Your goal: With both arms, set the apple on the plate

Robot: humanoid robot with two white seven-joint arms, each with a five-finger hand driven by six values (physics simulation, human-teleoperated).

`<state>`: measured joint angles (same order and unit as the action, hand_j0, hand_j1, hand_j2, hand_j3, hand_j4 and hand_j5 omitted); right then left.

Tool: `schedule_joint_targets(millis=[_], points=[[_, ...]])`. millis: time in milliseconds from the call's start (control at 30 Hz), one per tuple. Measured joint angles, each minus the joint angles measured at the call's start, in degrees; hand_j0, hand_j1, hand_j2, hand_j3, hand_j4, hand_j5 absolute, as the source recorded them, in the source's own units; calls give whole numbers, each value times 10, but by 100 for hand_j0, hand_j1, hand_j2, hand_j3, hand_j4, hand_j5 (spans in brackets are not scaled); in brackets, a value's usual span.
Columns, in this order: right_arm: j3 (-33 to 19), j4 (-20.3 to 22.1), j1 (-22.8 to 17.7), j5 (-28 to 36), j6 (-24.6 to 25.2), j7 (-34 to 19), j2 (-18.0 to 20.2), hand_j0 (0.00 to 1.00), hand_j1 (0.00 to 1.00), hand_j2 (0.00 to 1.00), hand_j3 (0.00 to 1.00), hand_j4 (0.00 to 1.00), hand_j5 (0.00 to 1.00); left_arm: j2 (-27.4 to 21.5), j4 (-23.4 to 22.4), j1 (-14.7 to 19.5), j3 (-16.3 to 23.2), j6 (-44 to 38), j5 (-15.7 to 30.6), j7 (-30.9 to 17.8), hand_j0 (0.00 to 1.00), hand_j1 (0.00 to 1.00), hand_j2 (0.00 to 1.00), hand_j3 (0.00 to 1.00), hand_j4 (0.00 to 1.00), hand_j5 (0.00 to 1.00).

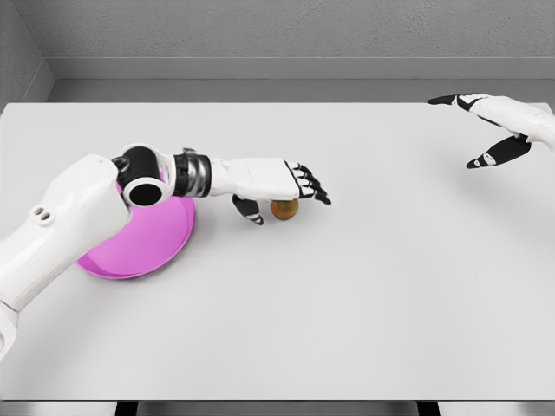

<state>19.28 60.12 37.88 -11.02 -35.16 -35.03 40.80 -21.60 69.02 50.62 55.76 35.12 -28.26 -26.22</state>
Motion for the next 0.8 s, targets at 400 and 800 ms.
schedule_joint_targets(millis=[400,800], points=[[1,0,0,-1,0,0,1,100,100,100,100,100,100,9,-18,10,5,0,-39,0,98,98,98,98,98,98],[1,0,0,-2,0,0,1,100,100,100,100,100,100,42,-55,20,5,0,-66,2,98,98,98,98,98,98]])
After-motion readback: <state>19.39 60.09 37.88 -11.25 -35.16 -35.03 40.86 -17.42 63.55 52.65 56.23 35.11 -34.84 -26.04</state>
